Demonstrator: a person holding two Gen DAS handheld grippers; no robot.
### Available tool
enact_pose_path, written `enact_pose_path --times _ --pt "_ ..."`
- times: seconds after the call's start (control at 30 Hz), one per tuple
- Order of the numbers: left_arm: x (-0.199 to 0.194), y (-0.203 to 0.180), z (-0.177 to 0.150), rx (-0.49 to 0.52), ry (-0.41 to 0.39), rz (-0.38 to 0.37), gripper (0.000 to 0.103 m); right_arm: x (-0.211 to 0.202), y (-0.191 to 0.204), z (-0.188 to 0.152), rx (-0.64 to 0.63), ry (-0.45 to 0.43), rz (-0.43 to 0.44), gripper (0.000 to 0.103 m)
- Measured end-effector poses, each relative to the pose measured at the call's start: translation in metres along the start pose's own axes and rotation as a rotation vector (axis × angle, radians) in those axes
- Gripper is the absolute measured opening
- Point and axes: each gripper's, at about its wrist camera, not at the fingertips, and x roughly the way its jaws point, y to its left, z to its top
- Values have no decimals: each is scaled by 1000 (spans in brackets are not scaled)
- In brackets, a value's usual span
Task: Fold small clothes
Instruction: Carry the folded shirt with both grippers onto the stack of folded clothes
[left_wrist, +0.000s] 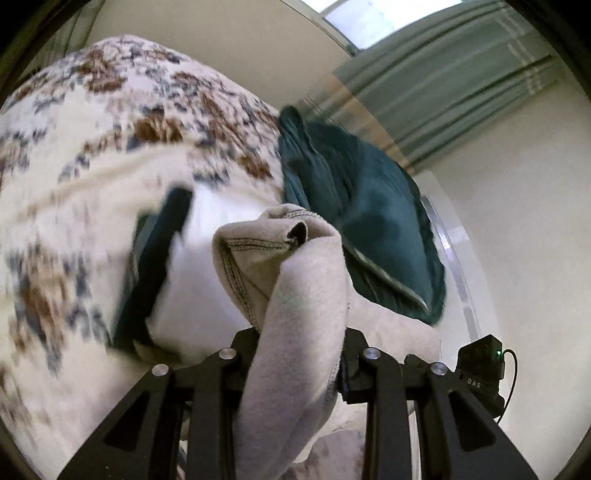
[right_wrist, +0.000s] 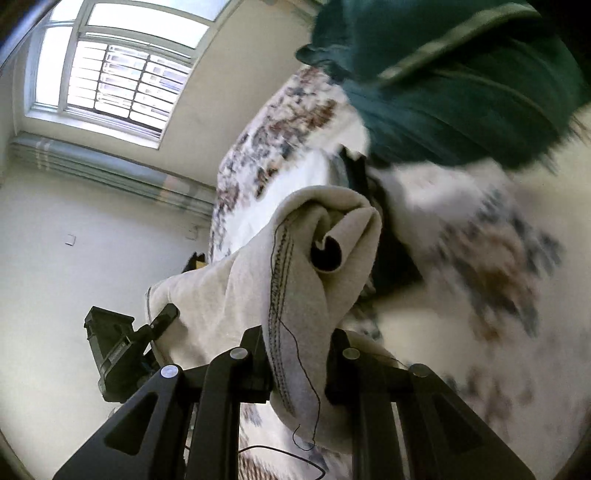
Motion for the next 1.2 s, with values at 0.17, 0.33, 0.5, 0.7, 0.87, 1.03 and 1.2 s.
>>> enact_pose_path --times 0.17,0.33,0.5,0.7,0.87,1.03,1.2 --pt "61 51 60 -1 58 83 28 83 9 73 5 18 -27 18" --pt "99 95 68 -33 124 144 34 148 -10 109 20 65 -109 18" --pt "91 96 67 -9 120 330 74 166 -26 123 49 101 -195 38" --pt "70 53 39 172 26 605 98 151 28 103 -230 5 -590 77" --pt "54 22 -4 224 6 666 99 139 67 57 -400 -37 -798 103" --pt "32 -10 -32 261 -16 719 99 105 92 23 -412 -104 -864 103" --pt "-7 -48 -58 283 -48 742 98 53 133 -17 -447 -182 -889 103"
